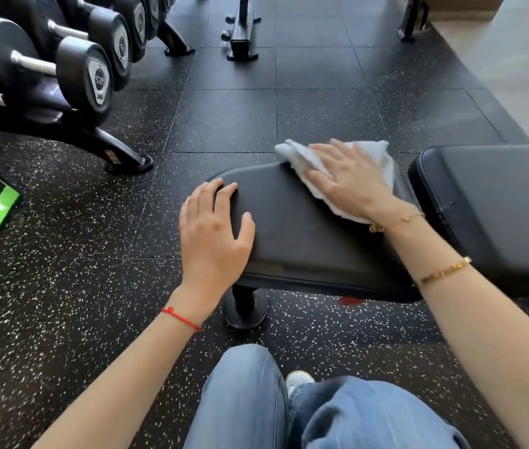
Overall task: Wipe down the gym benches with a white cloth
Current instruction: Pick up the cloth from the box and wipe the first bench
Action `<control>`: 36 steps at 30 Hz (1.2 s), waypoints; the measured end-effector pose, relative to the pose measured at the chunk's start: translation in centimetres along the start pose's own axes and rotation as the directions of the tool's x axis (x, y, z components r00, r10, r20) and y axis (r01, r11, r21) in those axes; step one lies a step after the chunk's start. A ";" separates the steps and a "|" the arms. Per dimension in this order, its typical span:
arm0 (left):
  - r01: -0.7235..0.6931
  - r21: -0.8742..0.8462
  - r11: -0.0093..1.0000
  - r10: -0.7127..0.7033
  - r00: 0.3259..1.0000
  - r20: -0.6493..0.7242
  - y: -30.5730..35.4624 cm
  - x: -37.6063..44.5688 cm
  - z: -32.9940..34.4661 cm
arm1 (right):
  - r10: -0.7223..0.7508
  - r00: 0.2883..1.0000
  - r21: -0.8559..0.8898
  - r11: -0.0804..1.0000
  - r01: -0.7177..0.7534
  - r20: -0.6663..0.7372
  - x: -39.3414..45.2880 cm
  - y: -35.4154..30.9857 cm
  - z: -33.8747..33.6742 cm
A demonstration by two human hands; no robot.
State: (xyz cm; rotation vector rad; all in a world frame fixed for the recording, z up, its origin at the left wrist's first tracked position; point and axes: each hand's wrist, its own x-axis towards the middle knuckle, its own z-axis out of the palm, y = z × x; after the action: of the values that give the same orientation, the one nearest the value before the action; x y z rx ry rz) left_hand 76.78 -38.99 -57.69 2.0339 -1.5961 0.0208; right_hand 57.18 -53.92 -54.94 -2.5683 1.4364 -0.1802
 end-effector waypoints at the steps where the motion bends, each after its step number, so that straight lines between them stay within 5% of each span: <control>1: 0.001 -0.001 1.000 -0.001 1.000 -0.002 -0.1 0.0 0.0 | -0.055 0.998 0.023 0.998 0.055 0.001 -1.6 -0.4 0.2; 7: -0.029 -0.034 0.999 0.029 0.999 0.021 -0.6 0.1 -0.2 | -0.347 0.936 -0.086 0.936 0.342 -0.060 -14.0 0.4 0.8; 14: -0.080 -0.100 0.992 0.083 0.996 0.026 -2.0 1.0 -1.1 | -0.518 0.853 -0.400 0.796 0.454 -0.064 -13.2 -5.4 3.7; 23: -0.073 -0.113 0.991 0.073 0.997 -0.008 -2.2 0.8 -0.4 | -0.396 0.873 -0.427 0.868 0.254 -0.285 -16.6 -1.4 4.1; 28: -0.076 -0.110 0.991 0.077 0.997 0.004 -2.1 0.8 -0.4 | -0.414 0.870 -0.433 0.858 0.275 -0.269 -12.6 -7.5 5.7; 32: -0.081 -0.090 0.993 0.082 0.997 0.005 -2.3 0.8 -0.5 | -0.386 0.864 -0.413 0.879 0.238 -0.323 -15.6 -3.4 5.2; 36: -0.071 -0.093 0.993 0.072 0.997 0.014 -2.1 0.8 -0.5 | -0.180 0.897 -0.174 0.978 0.118 -0.404 -17.0 0.7 2.5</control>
State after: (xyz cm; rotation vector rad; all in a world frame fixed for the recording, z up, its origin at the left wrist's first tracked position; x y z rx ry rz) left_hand 79.07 -39.17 -57.84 1.9112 -1.6495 -0.0438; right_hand 48.26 -39.54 -57.78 -2.8878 1.4208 -0.7164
